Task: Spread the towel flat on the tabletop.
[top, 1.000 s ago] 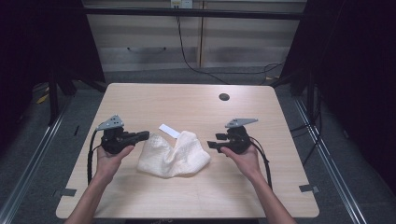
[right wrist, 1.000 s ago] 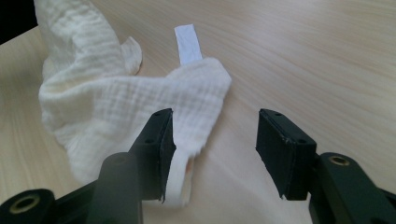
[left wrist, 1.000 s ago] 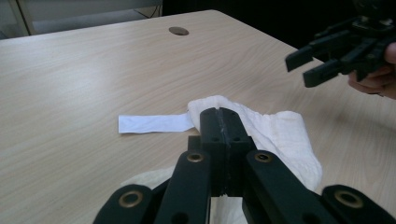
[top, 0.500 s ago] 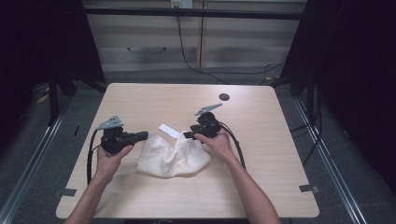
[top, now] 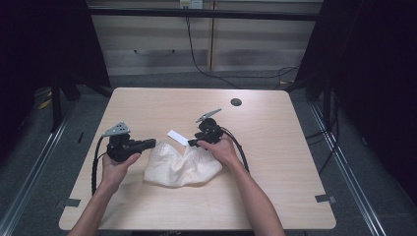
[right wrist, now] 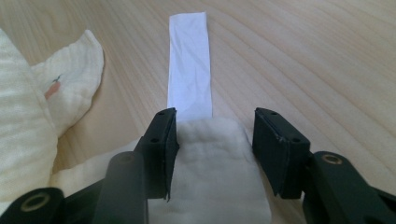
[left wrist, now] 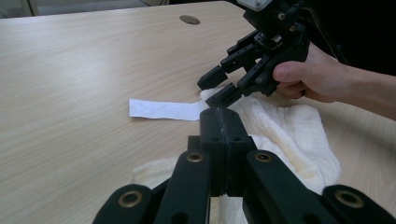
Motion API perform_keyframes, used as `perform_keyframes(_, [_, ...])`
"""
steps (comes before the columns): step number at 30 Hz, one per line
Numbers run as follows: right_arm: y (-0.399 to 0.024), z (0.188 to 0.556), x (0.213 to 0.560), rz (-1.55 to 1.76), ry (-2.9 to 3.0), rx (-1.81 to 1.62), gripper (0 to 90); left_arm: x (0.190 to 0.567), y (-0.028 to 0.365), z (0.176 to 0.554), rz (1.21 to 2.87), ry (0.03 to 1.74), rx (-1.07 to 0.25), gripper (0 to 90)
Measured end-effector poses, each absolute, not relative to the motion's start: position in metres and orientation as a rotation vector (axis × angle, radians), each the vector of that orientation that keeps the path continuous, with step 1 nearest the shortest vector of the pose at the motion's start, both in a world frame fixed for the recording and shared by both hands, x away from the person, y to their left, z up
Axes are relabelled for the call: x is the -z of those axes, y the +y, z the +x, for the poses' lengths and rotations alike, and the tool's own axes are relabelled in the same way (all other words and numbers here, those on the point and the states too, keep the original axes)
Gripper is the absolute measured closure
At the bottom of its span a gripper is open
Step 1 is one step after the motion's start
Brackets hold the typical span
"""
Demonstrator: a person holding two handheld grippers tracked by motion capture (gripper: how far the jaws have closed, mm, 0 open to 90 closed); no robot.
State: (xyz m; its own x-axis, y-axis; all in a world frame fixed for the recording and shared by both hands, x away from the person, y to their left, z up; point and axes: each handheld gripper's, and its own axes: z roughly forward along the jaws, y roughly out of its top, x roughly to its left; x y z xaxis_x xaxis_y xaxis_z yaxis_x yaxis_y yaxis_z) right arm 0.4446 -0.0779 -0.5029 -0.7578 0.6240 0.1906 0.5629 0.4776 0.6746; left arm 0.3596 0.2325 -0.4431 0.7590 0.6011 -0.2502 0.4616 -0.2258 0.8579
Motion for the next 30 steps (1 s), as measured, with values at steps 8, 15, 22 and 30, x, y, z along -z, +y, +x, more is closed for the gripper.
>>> perform_keyframes(8, [-0.085, 0.441, 0.496, 1.085, 2.611, -1.241, 87.1, 0.443, 0.238, 0.360, 1.857, 0.833, -0.163, 89.9])
perform_keyframes(15, [-0.111, 0.437, 0.474, 1.112, 2.515, -1.333, 88.5, 0.438, 0.245, 0.357, 1.831, 0.836, -0.185, 89.9])
perform_keyframes(22, [-0.143, 0.427, 0.437, 1.084, 2.410, -1.415, 88.9, 0.434, 0.247, 0.353, 1.817, 0.834, -0.198, 90.0])
perform_keyframes(30, [-0.170, 0.415, 0.406, 1.069, 2.335, -1.430, 89.0, 0.422, 0.247, 0.354, 1.807, 0.805, -0.224, 90.0])
